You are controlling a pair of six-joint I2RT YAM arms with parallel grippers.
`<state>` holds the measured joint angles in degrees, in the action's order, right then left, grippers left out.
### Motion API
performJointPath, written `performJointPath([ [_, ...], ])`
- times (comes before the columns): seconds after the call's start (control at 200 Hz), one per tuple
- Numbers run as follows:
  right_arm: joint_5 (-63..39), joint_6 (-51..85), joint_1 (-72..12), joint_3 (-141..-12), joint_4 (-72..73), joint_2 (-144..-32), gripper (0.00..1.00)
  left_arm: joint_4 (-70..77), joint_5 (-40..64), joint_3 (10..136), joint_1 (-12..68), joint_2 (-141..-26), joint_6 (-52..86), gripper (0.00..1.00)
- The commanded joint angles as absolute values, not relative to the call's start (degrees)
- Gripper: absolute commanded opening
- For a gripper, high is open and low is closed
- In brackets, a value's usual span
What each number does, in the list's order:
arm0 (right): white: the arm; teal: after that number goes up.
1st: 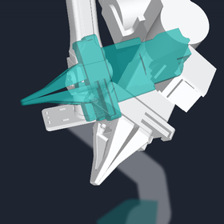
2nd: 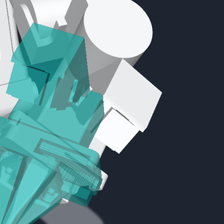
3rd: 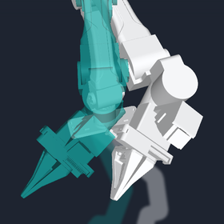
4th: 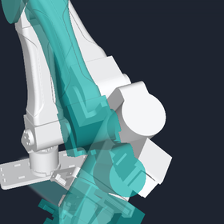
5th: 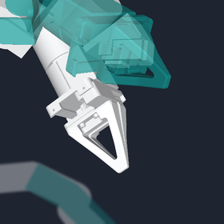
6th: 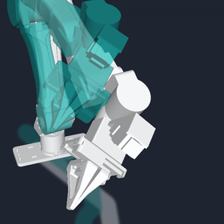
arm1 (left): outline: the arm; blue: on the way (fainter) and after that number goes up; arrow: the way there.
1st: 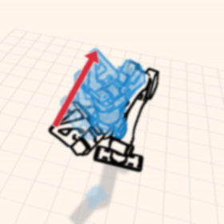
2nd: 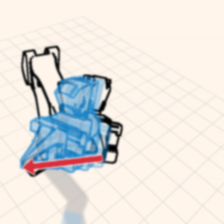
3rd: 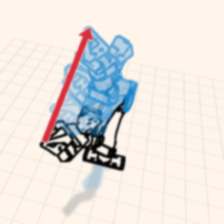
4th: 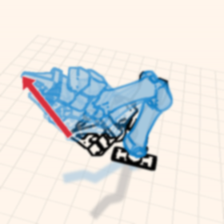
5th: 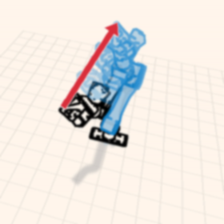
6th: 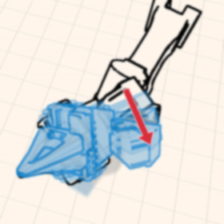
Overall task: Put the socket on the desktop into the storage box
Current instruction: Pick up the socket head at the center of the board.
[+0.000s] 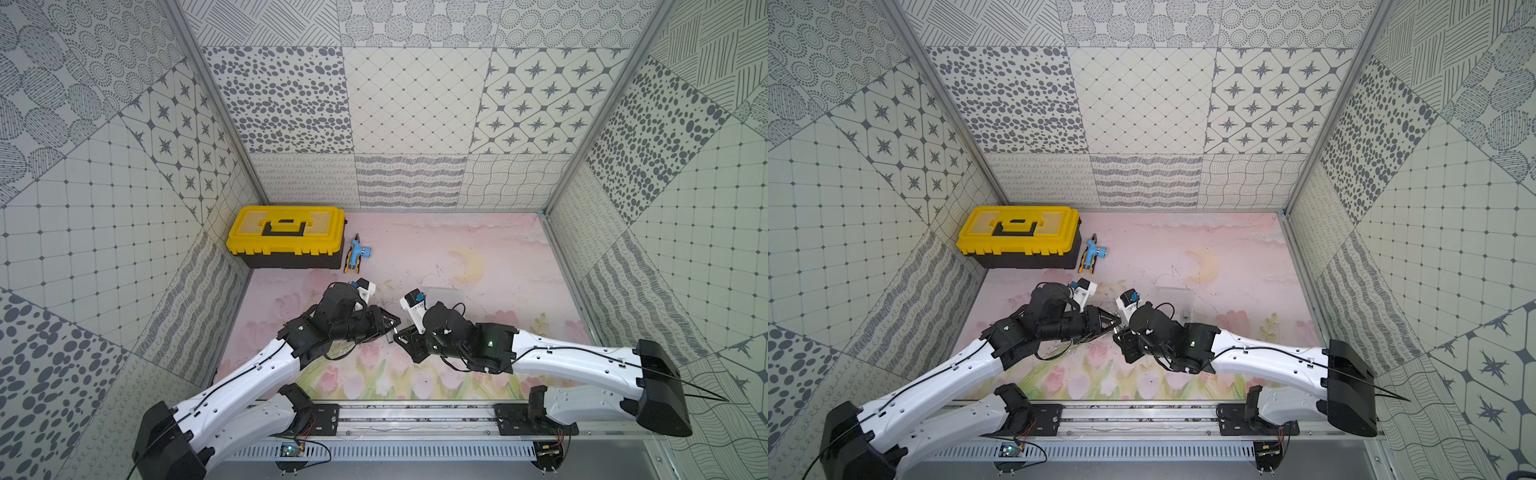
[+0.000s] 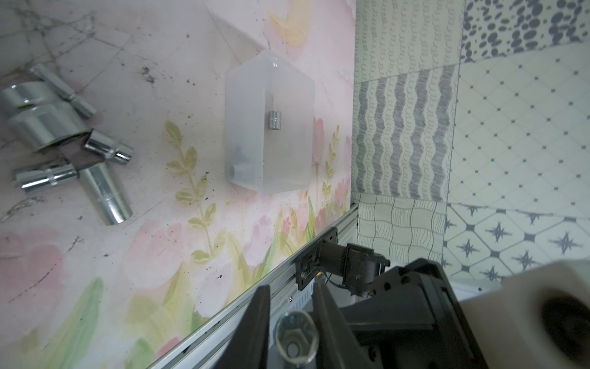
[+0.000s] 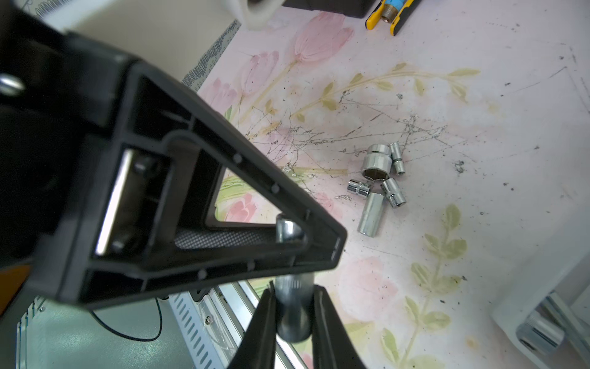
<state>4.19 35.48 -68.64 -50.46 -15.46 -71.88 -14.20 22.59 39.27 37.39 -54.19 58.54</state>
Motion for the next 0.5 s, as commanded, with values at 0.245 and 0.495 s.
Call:
performJointPath([
  [0.245, -1.5, 39.9, -64.1, -45.8, -7.6, -66.4, 0.02, -6.0, 27.5, 37.5, 36.7, -56.0, 61.3, 0.0],
  [0.495, -28.4, 46.4, -50.4, -37.2, 4.8, -61.1, 0.61, 9.9, 35.7, 32.7, 33.9, -55.6, 68.1, 0.0],
])
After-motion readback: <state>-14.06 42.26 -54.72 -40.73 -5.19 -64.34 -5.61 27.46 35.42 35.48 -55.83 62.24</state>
